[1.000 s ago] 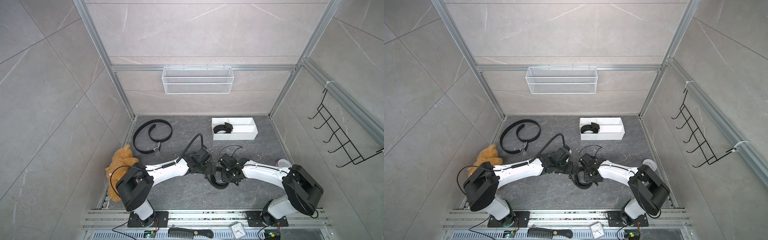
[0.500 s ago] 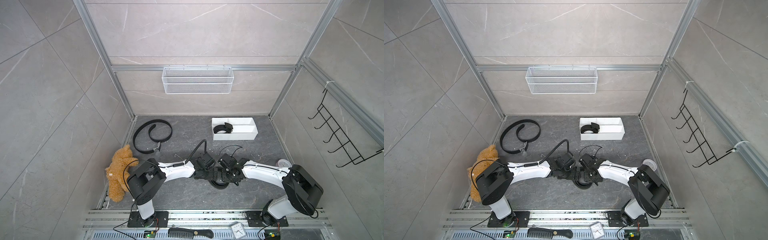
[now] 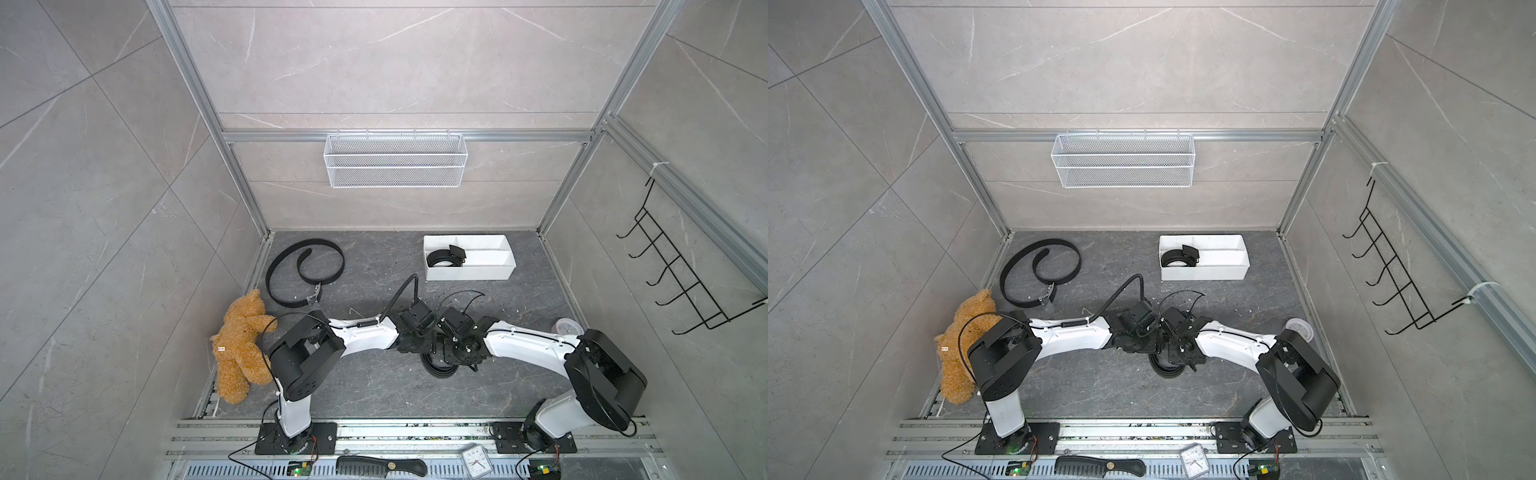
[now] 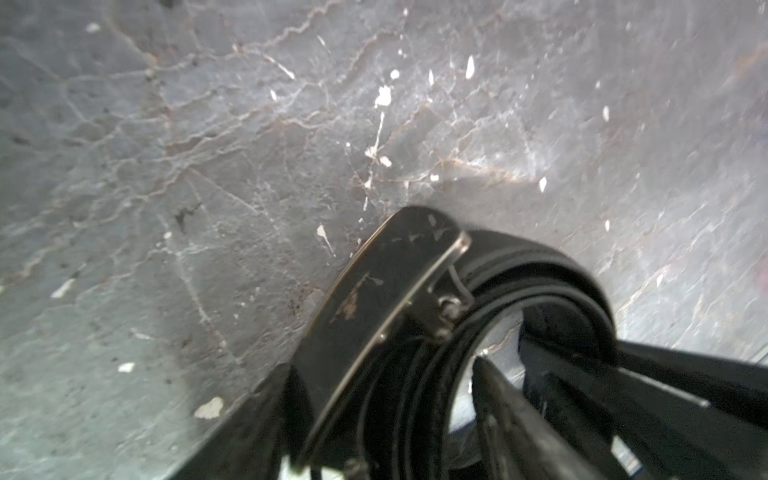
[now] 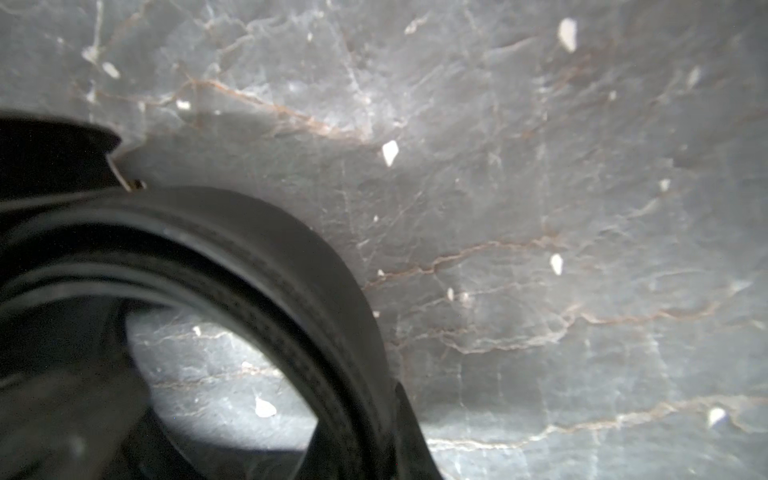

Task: Place the belts into the storage roll
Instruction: Pick up the belt from the center of the board.

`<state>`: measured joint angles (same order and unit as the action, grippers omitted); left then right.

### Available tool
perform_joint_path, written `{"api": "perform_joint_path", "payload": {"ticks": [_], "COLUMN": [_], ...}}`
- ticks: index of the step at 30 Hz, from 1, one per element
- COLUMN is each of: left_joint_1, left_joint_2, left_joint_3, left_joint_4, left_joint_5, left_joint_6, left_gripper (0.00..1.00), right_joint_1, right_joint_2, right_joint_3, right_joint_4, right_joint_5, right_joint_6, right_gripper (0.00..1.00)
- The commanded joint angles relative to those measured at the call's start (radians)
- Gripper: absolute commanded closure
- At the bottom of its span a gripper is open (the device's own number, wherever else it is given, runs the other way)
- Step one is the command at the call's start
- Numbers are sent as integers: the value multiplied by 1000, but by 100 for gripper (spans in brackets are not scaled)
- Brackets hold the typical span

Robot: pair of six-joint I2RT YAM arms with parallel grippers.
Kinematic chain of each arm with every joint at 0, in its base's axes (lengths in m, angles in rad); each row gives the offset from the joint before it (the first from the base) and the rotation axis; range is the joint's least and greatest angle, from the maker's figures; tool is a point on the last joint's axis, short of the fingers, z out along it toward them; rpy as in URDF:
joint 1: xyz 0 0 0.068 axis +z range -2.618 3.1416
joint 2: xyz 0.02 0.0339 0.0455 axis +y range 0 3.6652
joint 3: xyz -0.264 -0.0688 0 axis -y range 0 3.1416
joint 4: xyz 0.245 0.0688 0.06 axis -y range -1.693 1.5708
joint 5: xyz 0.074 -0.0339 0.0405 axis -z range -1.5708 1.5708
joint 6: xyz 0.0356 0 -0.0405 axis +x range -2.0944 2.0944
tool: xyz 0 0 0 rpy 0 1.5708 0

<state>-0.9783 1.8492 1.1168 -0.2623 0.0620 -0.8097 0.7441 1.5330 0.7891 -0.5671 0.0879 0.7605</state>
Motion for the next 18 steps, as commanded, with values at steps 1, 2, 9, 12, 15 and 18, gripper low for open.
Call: {"api": "perform_joint_path", "payload": {"ticks": [1, 2, 9, 12, 15, 18], "left_joint_1": [-2, -2, -12, -22, -35, -41], "left_joint_2": [44, 47, 80, 103, 124, 127], "left_joint_3": [30, 31, 69, 93, 121, 126], "left_joint_4": [-30, -39, -114, -147, -182, -190], "left_joint_5": [36, 35, 20, 15, 1, -9], "left_joint_6": [10, 10, 26, 34, 47, 49], "left_gripper": [47, 50, 66, 75, 85, 96], "right_joint_1": [8, 9, 16, 23, 23, 23], "right_joint_2": [-9, -11, -23, -35, -55, -77], "right_joint_3": [-19, -19, -15, -12, -10, -10], "right_joint_4": [-16, -17, -19, -19, -26, -38], "right_joint_5": [3, 4, -2, -5, -8, -12], "right_joint_6": [4, 4, 6, 8, 14, 18], "right_gripper": [100, 100, 100, 98, 86, 70]}}
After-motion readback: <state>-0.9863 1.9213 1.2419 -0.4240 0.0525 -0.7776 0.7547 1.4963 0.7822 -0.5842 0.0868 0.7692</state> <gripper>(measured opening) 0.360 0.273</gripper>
